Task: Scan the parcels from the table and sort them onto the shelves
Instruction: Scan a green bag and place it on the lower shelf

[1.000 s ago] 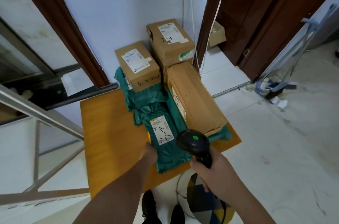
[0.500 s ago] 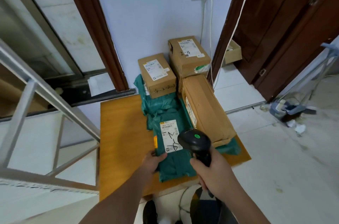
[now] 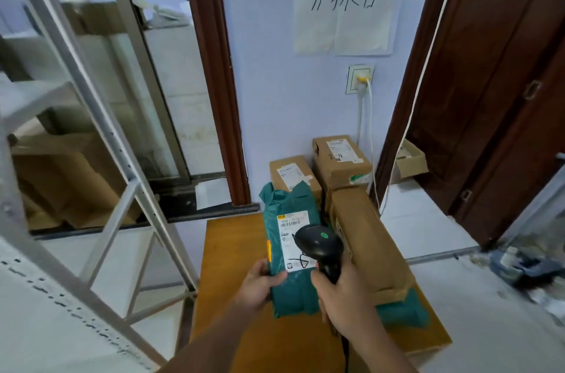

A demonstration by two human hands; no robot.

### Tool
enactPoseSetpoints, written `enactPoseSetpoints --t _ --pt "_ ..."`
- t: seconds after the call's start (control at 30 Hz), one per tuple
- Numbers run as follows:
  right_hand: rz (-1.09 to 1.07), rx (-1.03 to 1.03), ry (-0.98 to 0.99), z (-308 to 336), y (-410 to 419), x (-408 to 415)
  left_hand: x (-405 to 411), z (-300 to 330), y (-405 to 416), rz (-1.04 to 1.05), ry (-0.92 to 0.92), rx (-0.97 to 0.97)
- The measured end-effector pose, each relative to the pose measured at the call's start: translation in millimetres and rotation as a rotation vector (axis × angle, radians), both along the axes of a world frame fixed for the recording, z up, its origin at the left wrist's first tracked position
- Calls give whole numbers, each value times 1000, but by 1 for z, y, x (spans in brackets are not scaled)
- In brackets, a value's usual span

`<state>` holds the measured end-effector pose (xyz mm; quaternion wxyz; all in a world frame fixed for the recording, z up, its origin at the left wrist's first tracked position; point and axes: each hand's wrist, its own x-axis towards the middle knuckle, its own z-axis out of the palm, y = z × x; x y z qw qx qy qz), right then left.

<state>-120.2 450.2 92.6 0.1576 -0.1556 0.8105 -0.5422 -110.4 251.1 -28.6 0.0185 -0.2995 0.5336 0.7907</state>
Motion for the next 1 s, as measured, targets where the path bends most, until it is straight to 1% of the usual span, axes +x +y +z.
enactPoseSetpoints --t 0.23,0.63,0.83,1.0 --pt "-22 -3 21 -2 -10 6 8 2 -7 -40 44 7" --pt "-14 22 21 1 -12 10 12 -5 -7 -35 60 29" --pt "24 42 -2 4 -8 15 18 -4 -4 12 51 60" --pt "122 41 -87 5 -11 28 44 -14 -1 136 -19 109"
